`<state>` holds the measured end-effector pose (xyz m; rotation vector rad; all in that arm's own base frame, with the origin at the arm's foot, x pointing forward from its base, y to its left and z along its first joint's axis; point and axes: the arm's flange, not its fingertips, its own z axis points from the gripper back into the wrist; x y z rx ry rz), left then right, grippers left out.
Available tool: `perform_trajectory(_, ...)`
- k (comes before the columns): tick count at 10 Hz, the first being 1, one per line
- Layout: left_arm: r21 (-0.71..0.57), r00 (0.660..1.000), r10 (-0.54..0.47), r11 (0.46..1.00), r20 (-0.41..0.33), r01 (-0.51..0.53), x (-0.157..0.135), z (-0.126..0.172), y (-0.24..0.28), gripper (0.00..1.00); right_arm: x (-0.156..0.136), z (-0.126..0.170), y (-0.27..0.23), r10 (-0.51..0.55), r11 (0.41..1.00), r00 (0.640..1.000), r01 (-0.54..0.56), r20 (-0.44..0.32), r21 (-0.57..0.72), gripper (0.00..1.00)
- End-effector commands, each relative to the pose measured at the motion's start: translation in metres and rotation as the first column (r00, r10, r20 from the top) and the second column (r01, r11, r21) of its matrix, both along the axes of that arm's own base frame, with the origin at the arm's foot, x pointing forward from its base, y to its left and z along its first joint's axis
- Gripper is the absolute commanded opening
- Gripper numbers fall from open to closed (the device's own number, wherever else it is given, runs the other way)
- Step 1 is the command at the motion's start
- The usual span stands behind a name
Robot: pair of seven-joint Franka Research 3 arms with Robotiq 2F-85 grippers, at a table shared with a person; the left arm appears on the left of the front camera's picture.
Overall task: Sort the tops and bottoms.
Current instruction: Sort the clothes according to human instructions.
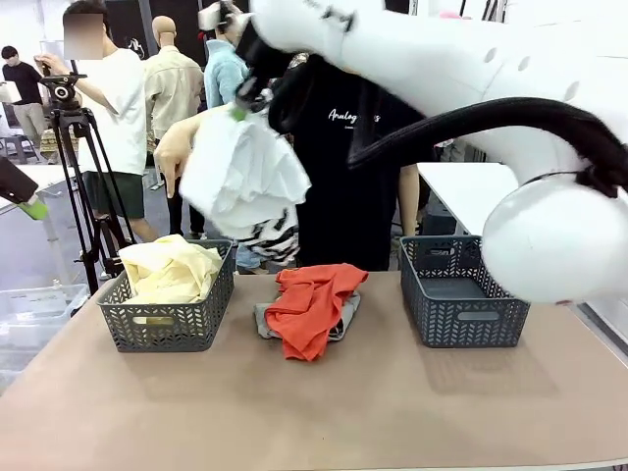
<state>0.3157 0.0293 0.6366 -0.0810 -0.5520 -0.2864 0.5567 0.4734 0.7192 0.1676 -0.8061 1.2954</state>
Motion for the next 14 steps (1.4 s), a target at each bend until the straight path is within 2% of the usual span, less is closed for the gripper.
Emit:
perform_trajectory(1,0.009,1.000,-0.001,1.000,-0.004,0.001,0.003,0.001,-0.002,1.00,0.036,0.029,0.064,0.066,0.998,0.993,-0.066,0.101,-0.008,0.00)
perform_trajectory(3,0.009,1.000,-0.001,1.000,-0.004,0.001,0.003,0.001,-0.002,1.00,0.047,0.024,0.111,0.148,0.989,0.984,-0.148,0.098,-0.001,0.00)
perform_trajectory(4,0.009,1.000,-0.001,1.000,-0.004,0.001,0.003,0.001,-0.002,1.00,0.056,0.012,0.128,0.157,0.988,0.982,-0.157,0.107,-0.015,0.00)
perform_trajectory(5,0.009,1.000,-0.001,1.000,-0.004,0.001,0.003,0.001,-0.002,1.00,0.070,-0.013,0.144,0.167,0.985,0.983,-0.165,0.070,-0.041,0.00)
perform_trajectory(6,0.009,1.000,-0.001,1.000,-0.004,0.001,0.003,0.001,-0.002,1.00,-0.020,-0.037,0.065,0.133,0.991,0.987,-0.131,0.089,-0.020,0.00)
perform_trajectory(9,0.009,1.000,-0.001,1.000,-0.004,0.001,0.003,0.001,-0.002,1.00,-0.020,-0.037,0.065,0.133,0.991,0.987,-0.131,0.089,-0.020,0.00)
perform_trajectory(10,0.009,1.000,-0.001,1.000,-0.004,0.001,0.003,0.001,-0.002,1.00,-0.017,-0.047,0.068,0.143,0.990,0.986,-0.140,0.086,-0.032,0.00)
perform_trajectory(11,0.009,1.000,-0.001,1.000,-0.004,0.001,0.003,0.001,-0.002,1.00,0.001,-0.061,0.088,0.141,0.990,0.988,-0.140,0.057,-0.031,0.00)
perform_trajectory(12,0.009,1.000,-0.001,1.000,-0.004,0.001,0.003,0.001,-0.002,1.00,0.028,-0.077,0.116,0.187,0.982,0.981,-0.186,0.052,-0.031,0.00)
perform_trajectory(14,0.009,1.000,-0.001,1.000,-0.004,0.001,0.003,0.001,-0.002,1.00,0.062,-0.103,0.158,0.219,0.974,0.974,-0.216,0.049,-0.061,0.00)
